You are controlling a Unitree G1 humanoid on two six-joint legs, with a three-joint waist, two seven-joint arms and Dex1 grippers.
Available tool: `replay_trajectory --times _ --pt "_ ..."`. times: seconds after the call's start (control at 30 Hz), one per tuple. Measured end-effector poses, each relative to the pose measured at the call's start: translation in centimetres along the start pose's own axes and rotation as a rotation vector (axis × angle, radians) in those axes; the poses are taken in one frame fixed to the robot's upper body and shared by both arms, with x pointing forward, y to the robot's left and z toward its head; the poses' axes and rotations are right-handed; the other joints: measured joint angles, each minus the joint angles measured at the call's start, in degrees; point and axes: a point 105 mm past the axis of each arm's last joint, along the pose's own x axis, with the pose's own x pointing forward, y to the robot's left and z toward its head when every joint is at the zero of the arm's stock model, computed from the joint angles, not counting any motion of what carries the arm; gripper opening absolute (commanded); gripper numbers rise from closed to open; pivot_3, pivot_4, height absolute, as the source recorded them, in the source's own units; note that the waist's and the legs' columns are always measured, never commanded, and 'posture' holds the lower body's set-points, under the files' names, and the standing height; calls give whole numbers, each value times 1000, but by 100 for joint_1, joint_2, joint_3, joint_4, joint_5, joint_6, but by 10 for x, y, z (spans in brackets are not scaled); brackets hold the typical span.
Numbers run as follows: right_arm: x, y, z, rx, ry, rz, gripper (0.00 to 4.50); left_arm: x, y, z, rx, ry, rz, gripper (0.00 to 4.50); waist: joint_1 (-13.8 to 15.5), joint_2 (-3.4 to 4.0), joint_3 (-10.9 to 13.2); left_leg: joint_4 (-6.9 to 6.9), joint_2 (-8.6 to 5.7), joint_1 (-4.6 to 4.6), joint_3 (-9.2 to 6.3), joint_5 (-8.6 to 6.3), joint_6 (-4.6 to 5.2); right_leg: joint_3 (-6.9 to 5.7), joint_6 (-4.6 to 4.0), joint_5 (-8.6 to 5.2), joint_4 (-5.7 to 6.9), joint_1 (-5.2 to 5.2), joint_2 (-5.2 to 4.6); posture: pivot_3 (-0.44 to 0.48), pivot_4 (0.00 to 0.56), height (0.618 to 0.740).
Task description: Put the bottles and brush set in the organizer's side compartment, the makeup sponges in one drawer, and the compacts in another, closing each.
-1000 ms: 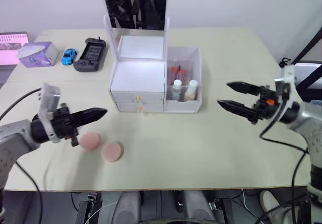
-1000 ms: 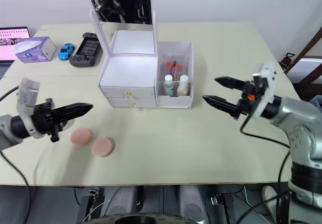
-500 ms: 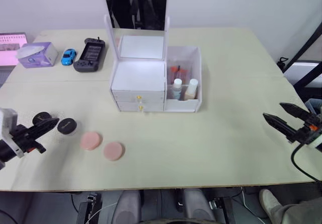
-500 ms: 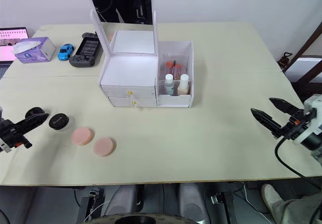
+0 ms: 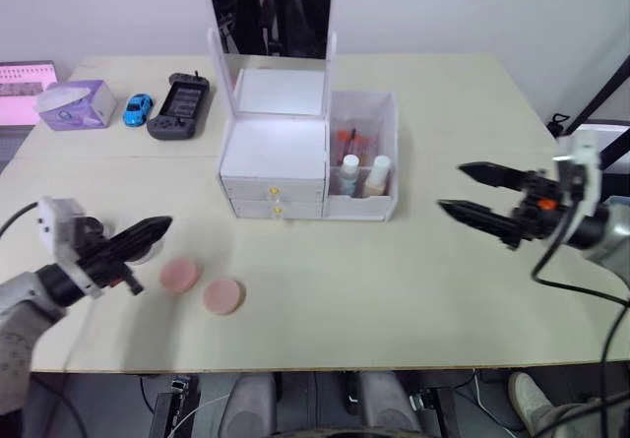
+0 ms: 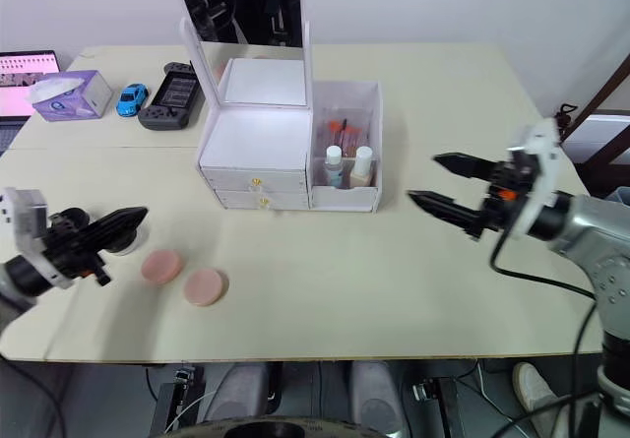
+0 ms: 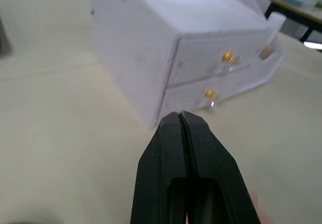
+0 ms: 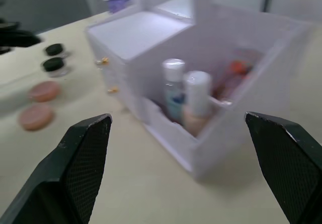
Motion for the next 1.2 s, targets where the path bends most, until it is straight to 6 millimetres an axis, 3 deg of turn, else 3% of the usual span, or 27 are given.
replay_trajectory --times 0.13,0.17,0.23,0.43,0.57,0.7,0.9,1.2 --pt "31 18 19 -37 34 136 4478 23 -47 -3 -12 -43 -60 0 -6 -6 -3 3 -4 1 2 0 1 10 -1 17 0 2 3 0 150 740" --pt "38 21 22 -45 45 160 4498 26 -52 -3 -26 -58 -49 257 -3 -7 -4 2 -4 3 -2 1 1 10 -1 18 2 2 8 0 150 740" --pt "47 26 25 -59 65 191 4500 31 -56 -3 -51 -90 -7 891 20 -9 -5 2 -4 3 -11 1 1 8 -1 18 8 2 14 0 150 740" --pt "64 33 28 -112 112 235 4500 53 -67 -20 -87 -68 92 3992 26 -12 -7 9 -7 0 -11 1 2 10 -2 19 7 7 15 0 150 740" --pt "66 35 26 -103 127 247 4500 71 -80 -28 -81 -55 84 3992 28 -15 -9 10 -9 0 -11 1 2 11 -4 20 5 9 15 0 150 740" --pt "68 40 30 -118 131 265 4500 86 -70 -32 -78 -79 187 3992 10 -15 -9 9 -8 4 -13 1 2 11 1 25 12 8 17 0 150 740" --pt "68 42 29 -120 145 271 4500 95 -66 -35 -48 -102 273 3992 13 -15 -9 9 -8 3 -13 1 3 11 2 26 12 8 18 0 150 740" --pt "67 46 29 -142 151 305 4500 113 -70 -33 6 -147 265 3992 17 -16 -10 10 -8 3 -14 1 3 10 3 26 12 9 18 0 150 740"
